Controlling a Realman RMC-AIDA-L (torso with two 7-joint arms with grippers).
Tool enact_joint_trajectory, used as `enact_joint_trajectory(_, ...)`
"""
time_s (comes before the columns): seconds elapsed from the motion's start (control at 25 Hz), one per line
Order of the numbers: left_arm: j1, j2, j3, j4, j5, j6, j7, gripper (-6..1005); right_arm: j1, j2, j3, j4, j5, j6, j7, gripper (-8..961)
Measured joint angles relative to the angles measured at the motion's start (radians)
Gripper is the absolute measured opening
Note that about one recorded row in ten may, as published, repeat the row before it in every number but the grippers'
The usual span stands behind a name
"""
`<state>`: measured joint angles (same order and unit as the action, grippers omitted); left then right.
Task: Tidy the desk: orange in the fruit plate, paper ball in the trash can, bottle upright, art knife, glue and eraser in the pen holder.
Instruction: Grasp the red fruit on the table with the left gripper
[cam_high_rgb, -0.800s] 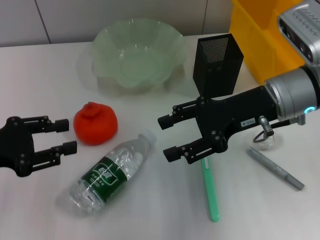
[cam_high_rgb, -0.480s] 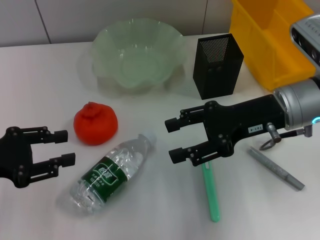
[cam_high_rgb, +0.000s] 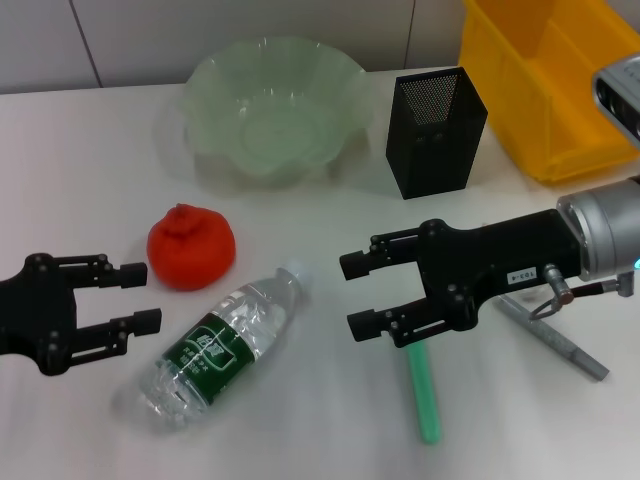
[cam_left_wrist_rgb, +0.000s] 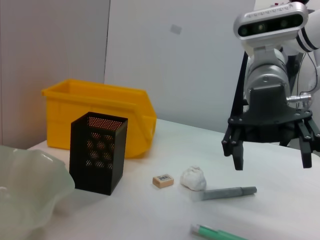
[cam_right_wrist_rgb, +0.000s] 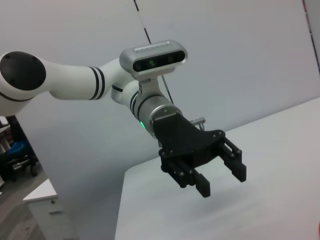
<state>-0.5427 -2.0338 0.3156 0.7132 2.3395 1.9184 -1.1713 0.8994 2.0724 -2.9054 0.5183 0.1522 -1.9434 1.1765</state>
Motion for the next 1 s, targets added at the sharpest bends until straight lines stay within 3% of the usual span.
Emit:
enact_joint_trajectory(0.32, -0.05, -0.006, 0.029, 0.0, 0.007, -0.029, -0.008, 538, -0.05, -0.003, 0.0, 0.014, 0.043, 0.0, 0.0, 767)
enact_joint_trajectory(0.68, -0.059, -0.021, 0.041, 0.0, 0.007, -0.055, -0.008, 536, -0.067, -0.003, 0.0, 0.017, 0.061, 0.0, -0.007, 766)
enact_joint_trajectory(1.0, -0.069, -0.016, 0.051, 0.0, 0.009, -0.061, -0.011, 534, -0.105, -0.004, 0.0, 0.017, 0.095, -0.001, -0.011, 765)
